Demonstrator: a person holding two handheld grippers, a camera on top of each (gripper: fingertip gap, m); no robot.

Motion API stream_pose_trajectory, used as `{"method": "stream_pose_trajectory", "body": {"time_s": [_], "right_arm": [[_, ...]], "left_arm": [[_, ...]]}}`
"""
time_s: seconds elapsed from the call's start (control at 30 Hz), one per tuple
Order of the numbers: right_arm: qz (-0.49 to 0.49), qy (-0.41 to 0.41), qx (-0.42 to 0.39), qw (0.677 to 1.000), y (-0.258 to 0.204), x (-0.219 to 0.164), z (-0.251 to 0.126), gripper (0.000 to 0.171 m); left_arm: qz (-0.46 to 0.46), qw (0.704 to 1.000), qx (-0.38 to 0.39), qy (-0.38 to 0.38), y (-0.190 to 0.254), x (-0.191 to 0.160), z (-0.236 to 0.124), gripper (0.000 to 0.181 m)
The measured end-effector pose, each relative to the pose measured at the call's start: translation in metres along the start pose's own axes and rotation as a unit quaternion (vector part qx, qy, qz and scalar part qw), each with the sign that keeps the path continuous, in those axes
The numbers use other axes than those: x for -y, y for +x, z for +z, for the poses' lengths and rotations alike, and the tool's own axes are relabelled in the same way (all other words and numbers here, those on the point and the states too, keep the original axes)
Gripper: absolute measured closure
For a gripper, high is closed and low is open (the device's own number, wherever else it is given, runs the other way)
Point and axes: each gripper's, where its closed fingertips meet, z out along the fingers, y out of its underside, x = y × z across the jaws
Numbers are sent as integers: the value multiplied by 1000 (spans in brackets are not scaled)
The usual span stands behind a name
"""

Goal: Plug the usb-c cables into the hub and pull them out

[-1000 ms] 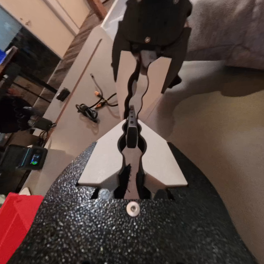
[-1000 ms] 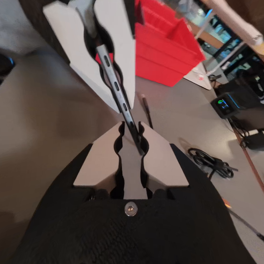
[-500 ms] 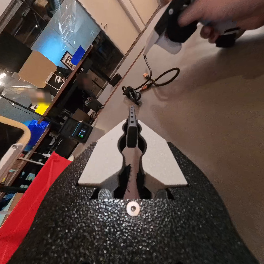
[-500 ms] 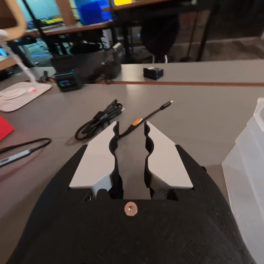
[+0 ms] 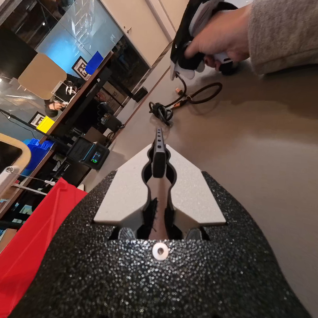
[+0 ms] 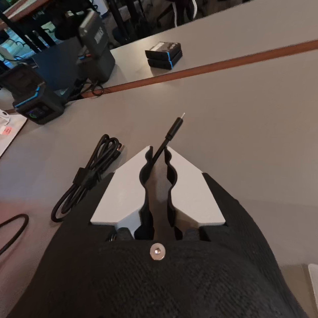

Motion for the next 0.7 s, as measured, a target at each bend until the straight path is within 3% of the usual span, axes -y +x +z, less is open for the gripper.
{"method": "stream_pose_trajectory", "body": {"time_s": [0.13, 0.23, 0.33, 0.43, 0.6, 0.7], "right_arm": [[-91, 65, 24, 993, -24, 30, -30, 169], [-265, 94, 34, 959, -66, 56, -78, 170], [-467, 102, 19, 878, -111, 62, -129, 170], [-633, 81, 7, 770, -143, 44, -164, 170], [-813, -2, -21, 582, -156, -27, -174, 170], [-857, -15, -41, 514, -158, -55, -171, 170]], "left_arm": [[-11, 1000, 2, 7, -3, 1, -2, 174], [-34, 999, 0, 21, -6, 5, -4, 174], [-57, 998, 1, 29, -9, 6, -6, 174], [-73, 997, -7, 32, -9, 6, -6, 173], [-113, 993, -25, 36, -9, 4, -7, 174], [-109, 993, -29, 33, -7, 3, -7, 174]]}}
